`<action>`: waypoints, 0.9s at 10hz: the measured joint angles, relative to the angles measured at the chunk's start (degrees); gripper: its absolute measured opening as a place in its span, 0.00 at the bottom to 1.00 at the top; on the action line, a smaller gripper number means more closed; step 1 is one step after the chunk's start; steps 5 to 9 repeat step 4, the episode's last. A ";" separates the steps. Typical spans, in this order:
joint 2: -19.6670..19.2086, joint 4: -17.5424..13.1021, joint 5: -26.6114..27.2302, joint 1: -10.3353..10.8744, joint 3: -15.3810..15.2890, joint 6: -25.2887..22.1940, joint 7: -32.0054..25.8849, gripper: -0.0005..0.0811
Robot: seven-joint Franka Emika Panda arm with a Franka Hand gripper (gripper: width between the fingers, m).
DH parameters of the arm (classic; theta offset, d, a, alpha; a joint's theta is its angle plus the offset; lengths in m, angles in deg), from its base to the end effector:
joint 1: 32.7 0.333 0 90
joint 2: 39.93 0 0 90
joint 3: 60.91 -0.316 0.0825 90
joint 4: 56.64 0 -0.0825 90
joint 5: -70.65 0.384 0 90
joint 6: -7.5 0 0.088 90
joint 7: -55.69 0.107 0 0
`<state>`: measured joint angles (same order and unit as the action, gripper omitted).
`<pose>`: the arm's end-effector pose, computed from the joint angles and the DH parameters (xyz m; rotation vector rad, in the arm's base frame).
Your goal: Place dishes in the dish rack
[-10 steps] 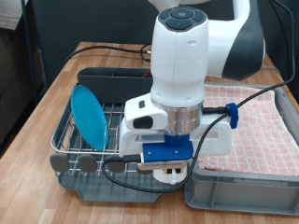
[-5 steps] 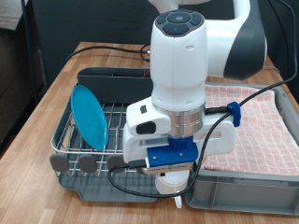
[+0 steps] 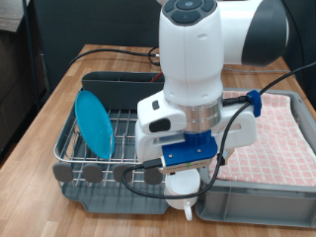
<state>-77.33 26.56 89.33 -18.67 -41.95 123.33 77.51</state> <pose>0.7112 -0.0003 0.3138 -2.9402 0.8409 0.0862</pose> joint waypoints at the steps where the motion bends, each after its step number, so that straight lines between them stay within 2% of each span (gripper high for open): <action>1: 1.41 0.54 -0.86 0.81 0.69 0.06 0.94 0.98; 4: 6.55 3.03 -4.90 4.06 2.82 0.06 4.39 0.99; 9: 6.55 3.03 -4.90 4.06 2.82 0.06 4.39 0.99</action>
